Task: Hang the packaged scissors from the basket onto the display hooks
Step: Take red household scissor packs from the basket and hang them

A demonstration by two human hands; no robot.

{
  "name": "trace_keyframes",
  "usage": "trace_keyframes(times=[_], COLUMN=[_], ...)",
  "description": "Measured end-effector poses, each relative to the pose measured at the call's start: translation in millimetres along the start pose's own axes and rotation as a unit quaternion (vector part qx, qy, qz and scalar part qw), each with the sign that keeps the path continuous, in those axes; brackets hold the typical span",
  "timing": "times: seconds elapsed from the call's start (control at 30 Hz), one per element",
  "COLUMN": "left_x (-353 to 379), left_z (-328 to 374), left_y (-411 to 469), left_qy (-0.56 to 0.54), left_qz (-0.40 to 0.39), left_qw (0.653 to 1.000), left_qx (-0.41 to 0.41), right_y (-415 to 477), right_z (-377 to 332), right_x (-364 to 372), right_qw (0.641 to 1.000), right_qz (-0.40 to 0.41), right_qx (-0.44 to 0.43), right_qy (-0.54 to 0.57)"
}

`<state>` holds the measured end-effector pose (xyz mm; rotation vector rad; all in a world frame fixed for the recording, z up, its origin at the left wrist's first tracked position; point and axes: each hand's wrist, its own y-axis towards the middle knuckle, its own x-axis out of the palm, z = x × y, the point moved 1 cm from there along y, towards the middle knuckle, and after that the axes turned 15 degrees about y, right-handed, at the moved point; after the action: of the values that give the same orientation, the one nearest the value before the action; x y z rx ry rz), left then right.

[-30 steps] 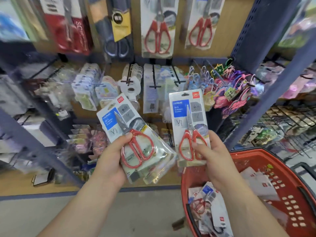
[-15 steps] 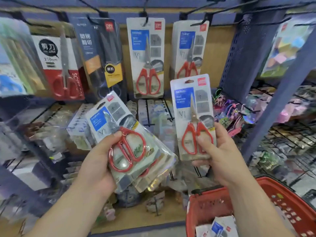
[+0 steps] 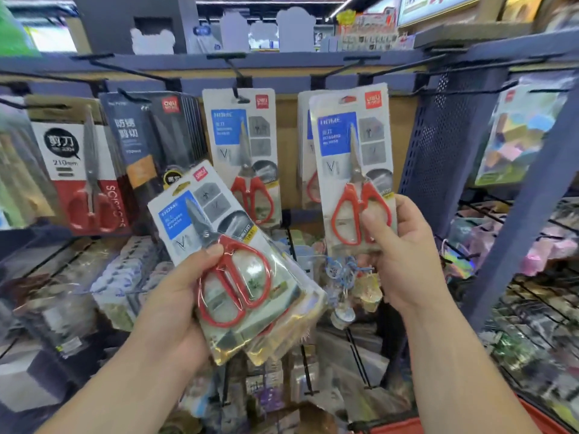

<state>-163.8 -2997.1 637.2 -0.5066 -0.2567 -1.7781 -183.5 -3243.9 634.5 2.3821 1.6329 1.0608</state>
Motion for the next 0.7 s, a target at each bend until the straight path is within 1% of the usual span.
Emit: trace_keyframes(times=[0.23, 0.37, 0.47, 0.6, 0.7], left_x=[5, 4, 2, 0, -1], left_z=[3, 2, -2, -6, -8], left_y=[23, 29, 33, 35, 34], left_qy=[0.01, 0.021, 0.03, 0.038, 0.04], left_qz=[-0.021, -0.027, -0.011, -0.01, -0.012], left_qw=[1.0, 0.999, 0.999, 0.999, 0.999], left_qx=[0.0, 0.006, 0.001, -0.004, -0.003], right_y=[28, 43, 62, 75, 58], right_z=[12, 24, 31, 38, 36], right_x=[6, 7, 5, 1, 1], right_qw=[0.999, 0.996, 0.989, 0.982, 0.966], right_qz=[0.038, 0.057, 0.095, 0.127, 0.16], right_qx=[-0.004, 0.033, 0.059, 0.068, 0.039], right_qy=[-0.022, -0.062, -0.094, -0.119, -0.2])
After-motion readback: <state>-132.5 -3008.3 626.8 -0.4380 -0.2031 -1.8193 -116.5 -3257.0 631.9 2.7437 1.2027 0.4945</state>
